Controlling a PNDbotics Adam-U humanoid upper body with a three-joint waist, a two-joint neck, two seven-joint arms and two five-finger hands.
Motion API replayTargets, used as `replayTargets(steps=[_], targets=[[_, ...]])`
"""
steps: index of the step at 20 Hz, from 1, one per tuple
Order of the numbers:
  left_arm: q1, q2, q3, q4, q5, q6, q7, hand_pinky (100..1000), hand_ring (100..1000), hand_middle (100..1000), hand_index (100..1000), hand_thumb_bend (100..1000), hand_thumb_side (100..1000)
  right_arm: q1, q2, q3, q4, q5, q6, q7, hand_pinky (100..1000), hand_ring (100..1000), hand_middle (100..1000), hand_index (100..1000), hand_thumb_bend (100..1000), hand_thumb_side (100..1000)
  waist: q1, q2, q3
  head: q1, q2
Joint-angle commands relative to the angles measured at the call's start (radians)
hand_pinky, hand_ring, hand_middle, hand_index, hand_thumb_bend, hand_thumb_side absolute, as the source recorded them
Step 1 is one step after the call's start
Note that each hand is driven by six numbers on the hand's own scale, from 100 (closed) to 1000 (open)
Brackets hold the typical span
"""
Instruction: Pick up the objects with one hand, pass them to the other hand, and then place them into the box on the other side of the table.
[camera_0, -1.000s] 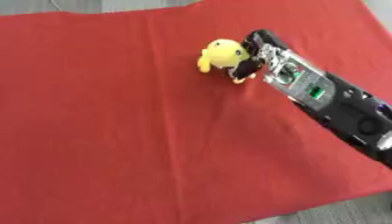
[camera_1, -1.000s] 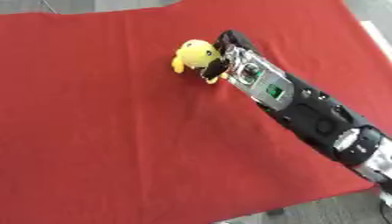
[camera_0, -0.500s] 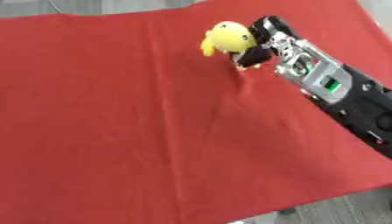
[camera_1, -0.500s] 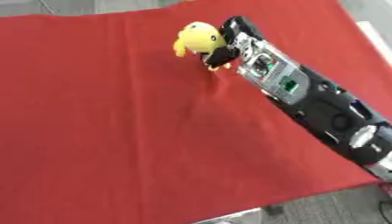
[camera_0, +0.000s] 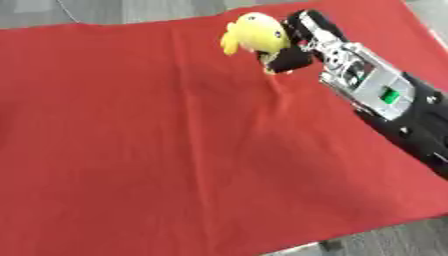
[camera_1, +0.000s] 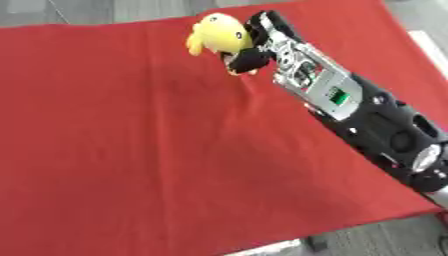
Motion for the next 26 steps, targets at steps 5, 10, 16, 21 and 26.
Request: replayTargets(steps=[5, 10, 16, 21, 26], targets=[[-0.114, -0.030, -0.101, -0.035, -0.019, 0.015, -0.130, 902, 685, 628, 710, 100, 352, -0.020, -0.005, 0.016, -0.077, -0.100, 0.152, -0.267, 377, 521, 379, 264, 178, 100, 0.023, -0.054, 0.013, 0.014, 0.001], [-0.176, -0.090, -0.158, -0.036, -0.019, 0.027, -0.203, 901, 690, 636, 719, 100, 324, -0.019, 0.005, 0.032, -0.091, -0.140, 0.149, -0.296, 382, 537, 377, 263, 167, 100, 0.029, -0.074, 0.025, 0.013, 0.001], [-0.245, -0.187, -0.229, -0.025, -0.035, 0.043, -0.284, 899, 698, 647, 730, 100, 294, -0.013, 0.014, 0.049, -0.091, -0.169, 0.108, -0.308, 372, 530, 375, 260, 153, 100, 0.037, -0.099, 0.038, 0.004, 0.001], [-0.294, -0.270, -0.283, -0.006, -0.064, 0.040, -0.348, 895, 705, 656, 736, 100, 273, -0.020, 0.025, 0.066, -0.091, -0.185, 0.088, -0.304, 369, 529, 374, 259, 152, 100, 0.042, -0.112, 0.045, 0.002, 0.001], [-0.315, -0.325, -0.312, 0.011, -0.086, 0.034, -0.381, 896, 708, 660, 739, 100, 267, -0.031, 0.032, 0.077, -0.091, -0.192, 0.081, -0.296, 367, 527, 373, 258, 152, 100, 0.044, -0.113, 0.047, 0.005, 0.001]])
